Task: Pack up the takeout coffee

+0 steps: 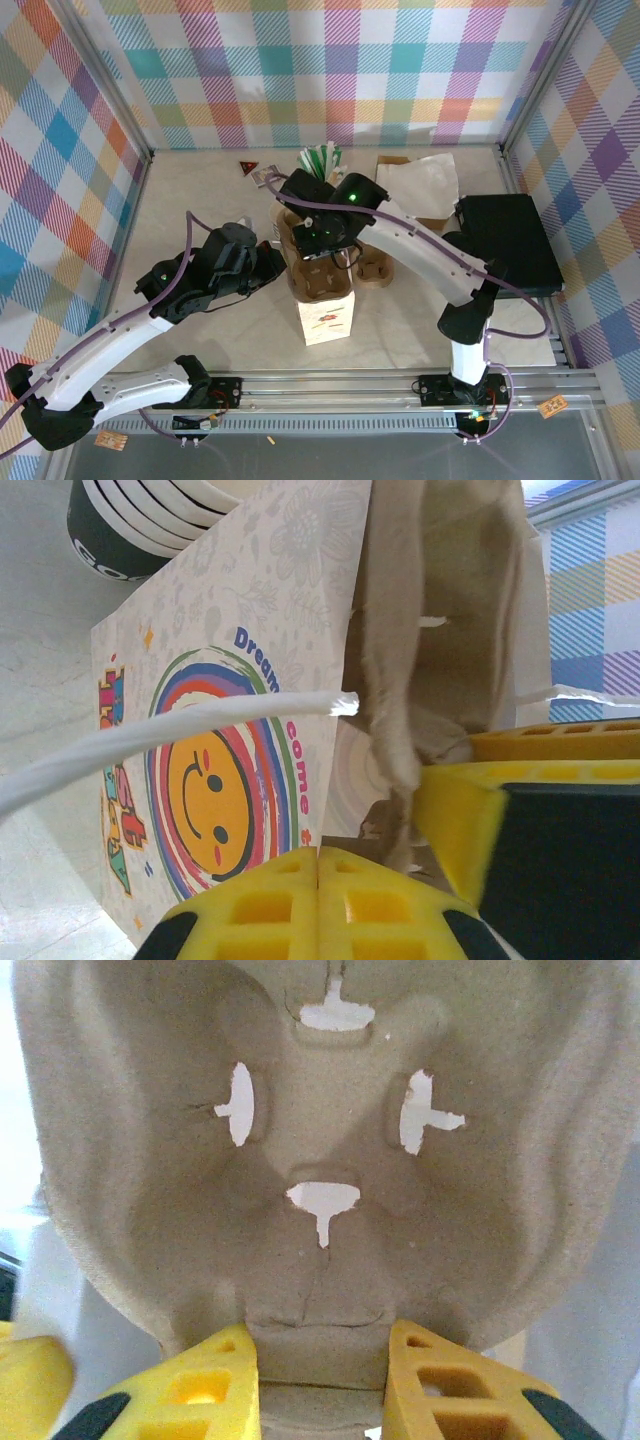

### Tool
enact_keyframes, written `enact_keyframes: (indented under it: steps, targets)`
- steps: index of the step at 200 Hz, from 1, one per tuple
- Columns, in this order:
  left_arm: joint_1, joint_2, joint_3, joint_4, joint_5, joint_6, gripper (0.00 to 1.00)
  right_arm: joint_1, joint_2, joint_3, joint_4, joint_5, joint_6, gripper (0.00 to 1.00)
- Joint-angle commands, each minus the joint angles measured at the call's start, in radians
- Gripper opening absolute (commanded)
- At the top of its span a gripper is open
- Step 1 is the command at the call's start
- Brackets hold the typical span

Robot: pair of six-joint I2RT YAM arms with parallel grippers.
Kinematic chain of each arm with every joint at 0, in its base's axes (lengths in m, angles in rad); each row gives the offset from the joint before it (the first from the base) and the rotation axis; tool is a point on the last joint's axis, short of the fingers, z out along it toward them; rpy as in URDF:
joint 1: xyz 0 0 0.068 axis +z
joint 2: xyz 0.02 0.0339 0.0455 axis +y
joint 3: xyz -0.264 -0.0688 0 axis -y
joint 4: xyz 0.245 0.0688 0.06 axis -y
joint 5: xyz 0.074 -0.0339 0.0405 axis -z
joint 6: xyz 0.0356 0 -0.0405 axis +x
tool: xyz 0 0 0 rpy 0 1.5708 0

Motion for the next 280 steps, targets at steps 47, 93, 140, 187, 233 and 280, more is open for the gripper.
enact_keyframes:
  steps: [47, 93, 140, 187, 233, 280]
  targets:
    - [-0.01, 0.002, -0.006, -0.005, -0.024, -0.011, 0.0, 0.023, -0.054, -0.065, -0.02, 0.015, 0.013, 0.19]
    - [-0.01, 0.003, -0.008, -0.008, -0.029, -0.014, 0.0, 0.018, -0.041, -0.063, -0.036, 0.025, -0.004, 0.2]
    - [-0.01, 0.001, -0.012, -0.005, -0.034, -0.026, 0.0, 0.001, -0.045, -0.08, -0.035, -0.001, -0.009, 0.2]
    - [-0.01, 0.005, -0.019, 0.0, -0.038, -0.035, 0.0, -0.015, -0.08, -0.15, -0.011, -0.012, -0.015, 0.2]
    - [-0.01, 0.017, -0.015, 0.01, -0.03, -0.037, 0.0, -0.029, -0.083, -0.159, 0.005, -0.024, -0.02, 0.2]
    - [-0.023, 0.035, -0.006, 0.035, -0.032, -0.06, 0.0, -0.028, -0.057, -0.155, 0.02, -0.037, -0.026, 0.19]
